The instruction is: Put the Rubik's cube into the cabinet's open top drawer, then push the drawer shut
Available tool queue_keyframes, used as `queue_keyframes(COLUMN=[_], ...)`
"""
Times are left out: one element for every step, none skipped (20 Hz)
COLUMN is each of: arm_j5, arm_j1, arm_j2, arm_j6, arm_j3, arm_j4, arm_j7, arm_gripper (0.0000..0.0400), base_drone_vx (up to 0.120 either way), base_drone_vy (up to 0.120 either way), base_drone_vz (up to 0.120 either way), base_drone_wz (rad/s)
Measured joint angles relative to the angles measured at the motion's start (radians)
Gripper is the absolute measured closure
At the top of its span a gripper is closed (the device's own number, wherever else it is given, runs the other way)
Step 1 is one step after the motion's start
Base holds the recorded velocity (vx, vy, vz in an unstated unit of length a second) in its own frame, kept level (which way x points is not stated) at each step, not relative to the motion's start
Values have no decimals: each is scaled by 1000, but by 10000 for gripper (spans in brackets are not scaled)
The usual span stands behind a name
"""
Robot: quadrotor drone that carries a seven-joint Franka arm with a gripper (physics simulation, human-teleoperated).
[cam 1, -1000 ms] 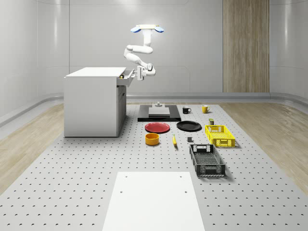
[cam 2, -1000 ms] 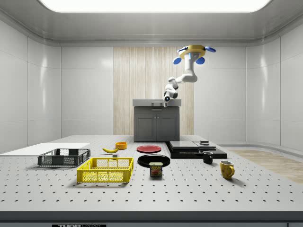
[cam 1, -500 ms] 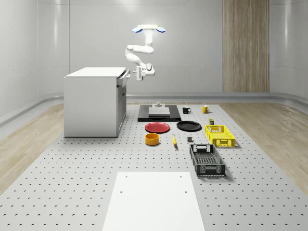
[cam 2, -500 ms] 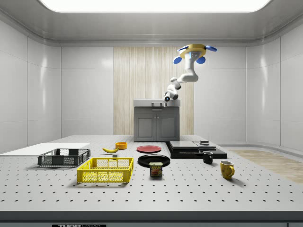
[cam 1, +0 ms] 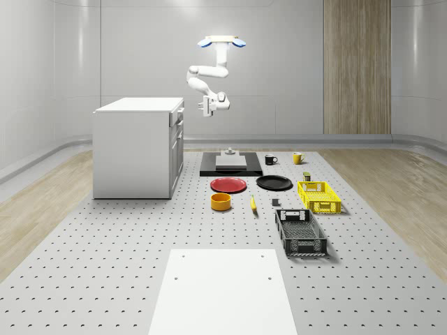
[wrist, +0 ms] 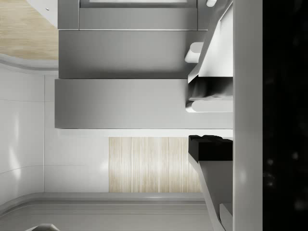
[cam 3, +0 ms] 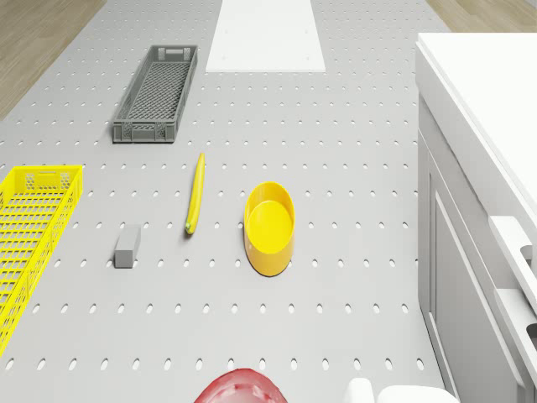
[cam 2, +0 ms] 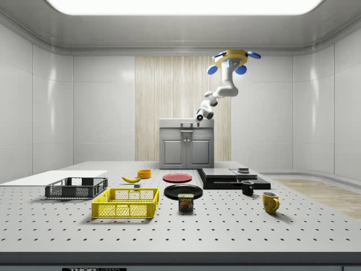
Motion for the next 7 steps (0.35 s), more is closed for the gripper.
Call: queue_keyframes(arm_j5=[-2,-4,-6,-8,-10,-11,-12], arm_j1=[1,2,3,4,4,5,5], arm_j2=[1,1,2,2,3,3,4], arm_j6=[0,0,0,-1,-1,-1,-1], arm_j3=[0,0,-1,-1,-1,-1,-1], arm_j4=[0,0,-1,-1,-1,-1,-1], arm_j7=[-2,-3,-4,-6,-7,-8,-9], arm_gripper=[295,295,295,295,295,295,295], base_drone_vx=[0,0,0,0,0,0,0], base_drone_vy=[0,0,0,0,0,0,0], base_drone_vz=[0,0,0,0,0,0,0], base_drone_wz=[0,0,0,0,0,0,0])
